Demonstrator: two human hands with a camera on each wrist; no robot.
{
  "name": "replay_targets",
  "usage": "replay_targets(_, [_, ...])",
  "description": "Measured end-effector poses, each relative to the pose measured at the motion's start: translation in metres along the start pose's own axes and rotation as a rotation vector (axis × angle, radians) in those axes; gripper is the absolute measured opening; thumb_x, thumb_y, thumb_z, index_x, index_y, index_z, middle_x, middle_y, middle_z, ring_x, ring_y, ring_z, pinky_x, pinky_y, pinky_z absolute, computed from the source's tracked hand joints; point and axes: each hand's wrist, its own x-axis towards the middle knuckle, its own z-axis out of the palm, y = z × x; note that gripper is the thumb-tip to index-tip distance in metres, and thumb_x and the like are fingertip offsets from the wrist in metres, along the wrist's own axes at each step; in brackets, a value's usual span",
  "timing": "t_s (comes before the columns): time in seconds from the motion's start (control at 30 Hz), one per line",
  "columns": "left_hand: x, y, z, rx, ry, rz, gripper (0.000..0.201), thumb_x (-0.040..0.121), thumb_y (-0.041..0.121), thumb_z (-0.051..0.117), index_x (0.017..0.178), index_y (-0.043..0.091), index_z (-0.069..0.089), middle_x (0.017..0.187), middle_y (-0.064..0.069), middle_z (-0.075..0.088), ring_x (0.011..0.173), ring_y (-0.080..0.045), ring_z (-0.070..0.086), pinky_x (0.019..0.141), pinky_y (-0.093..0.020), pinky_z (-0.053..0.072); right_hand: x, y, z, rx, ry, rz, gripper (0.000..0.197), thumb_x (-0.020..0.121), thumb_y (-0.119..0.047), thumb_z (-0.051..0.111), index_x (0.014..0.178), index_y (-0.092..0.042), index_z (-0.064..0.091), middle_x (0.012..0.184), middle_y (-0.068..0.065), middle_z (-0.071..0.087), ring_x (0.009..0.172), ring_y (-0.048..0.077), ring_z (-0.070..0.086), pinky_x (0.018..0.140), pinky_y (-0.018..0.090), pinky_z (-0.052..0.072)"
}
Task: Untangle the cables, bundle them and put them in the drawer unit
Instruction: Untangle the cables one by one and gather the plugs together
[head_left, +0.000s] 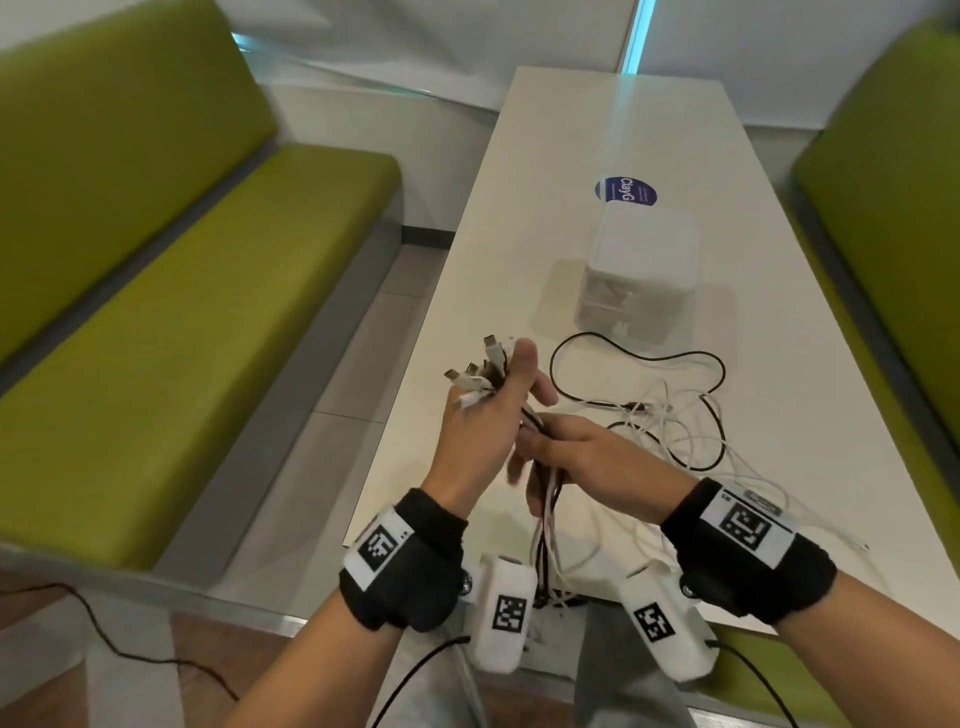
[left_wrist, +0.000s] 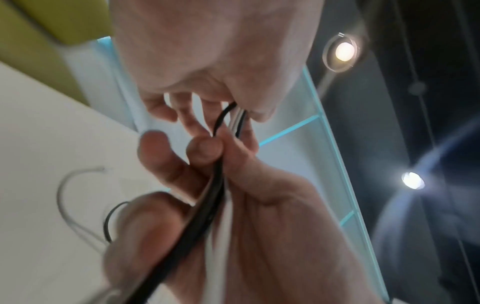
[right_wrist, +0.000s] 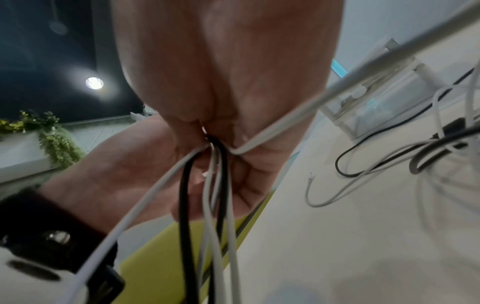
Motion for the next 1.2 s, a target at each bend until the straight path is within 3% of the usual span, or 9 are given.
replay_targets(0.13, [0.003,-0.001,-0.004,-0.263,-0.005,0.017,0.034,0.085,0.039,0.062,0.1,0.009,0.063,0.068,-0.001,0.059,0.065,-0.014,0.057,0.066,-0.025,0.048,-0.001,0.001,0.007,0.129,-0.02,0.009,0.028,0.105,-0.015,0.038,0.077,-0.011,0.038,0.052,-0.003,0.038,0.043,0.024,0.046,0.07,0.048,0.055])
replay_targets(0.2, [0.001,0.001,-0.003,-0.408,0.097,0.091,0.044,0.081,0.027,0.072,0.119,0.015,0.053,0.074,0.0,0.06,0.06,-0.019,0.055,0.065,-0.031,0.05,-0.002,-0.001,0.01,0.176,0.001,0.021,0.027,0.105,-0.015,0.038,0.078,-0.011,0.037,0.053,-0.001,0.033,0.039,0.02,0.036,0.059,0.043,0.054])
replay_targets(0.3, [-0.001,0.004,0.003,-0.483,0.202,0.205,0.068,0.075,0.045,0.078,0.127,0.018,0.044,0.084,-0.001,0.06,0.056,-0.02,0.051,0.066,-0.035,0.051,-0.003,-0.006,0.013,0.199,0.009,0.063,0.027,0.105,-0.014,0.037,0.078,-0.012,0.038,0.058,0.004,0.029,0.039,0.018,0.029,0.051,0.037,0.047])
replay_targets(0.5, [-0.001,0.009,0.011,-0.663,0.221,0.215,0.074,0.075,0.076,0.055,0.11,0.01,0.056,0.066,-0.003,0.04,0.047,-0.016,0.031,0.046,-0.025,0.031,-0.007,-0.011,0.015,0.196,-0.012,0.142,0.023,0.104,-0.014,0.037,0.081,-0.014,0.038,0.057,-0.003,0.028,0.04,0.012,0.024,0.044,0.03,0.036])
replay_targets(0.67, [0.0,0.01,0.014,-0.672,0.265,0.104,0.039,0.092,0.036,0.039,0.073,0.009,0.06,0.06,-0.001,0.032,0.045,-0.016,0.024,0.045,-0.025,0.02,-0.01,-0.01,0.016,0.134,-0.035,0.128,0.013,0.104,-0.018,0.039,0.098,-0.009,0.046,0.05,-0.008,0.033,0.038,0.012,0.028,0.047,0.033,0.043])
replay_targets(0.77, [0.002,0.01,0.014,-0.673,0.271,0.053,0.026,0.092,0.017,0.042,0.073,0.012,0.058,0.06,0.0,0.035,0.045,-0.015,0.026,0.045,-0.025,0.02,-0.011,-0.009,0.013,0.105,-0.04,0.112,0.021,0.104,-0.02,0.04,0.1,0.0,0.046,0.051,-0.007,0.035,0.039,0.016,0.032,0.054,0.04,0.048])
replay_targets(0.9, [0.003,0.009,0.014,-0.656,0.265,0.045,0.026,0.101,0.016,0.038,0.084,0.013,0.058,0.061,0.002,0.037,0.043,-0.012,0.027,0.042,-0.024,0.019,-0.011,-0.007,0.01,0.071,-0.051,0.087,0.024,0.105,-0.019,0.039,0.103,0.004,0.046,0.055,-0.001,0.038,0.036,0.016,0.042,0.064,0.055,0.047])
replay_targets(1.1, [0.006,0.007,0.012,-0.684,0.253,0.033,0.027,0.104,0.026,0.039,0.094,0.012,0.06,0.062,0.003,0.04,0.044,-0.009,0.028,0.041,-0.023,0.024,-0.012,-0.004,0.008,0.071,-0.019,0.091,0.021,0.105,-0.021,0.038,0.092,-0.008,0.049,0.053,-0.006,0.035,0.038,0.013,0.033,0.053,0.037,0.044])
replay_targets(1.2, [0.006,0.004,0.012,-0.711,0.253,0.011,0.043,0.101,0.042,0.039,0.084,0.01,0.062,0.061,0.002,0.039,0.046,-0.01,0.029,0.042,-0.023,0.024,-0.011,-0.003,0.009,0.063,-0.01,0.105,0.022,0.105,-0.021,0.038,0.089,-0.01,0.049,0.051,-0.009,0.036,0.036,0.009,0.032,0.048,0.032,0.041])
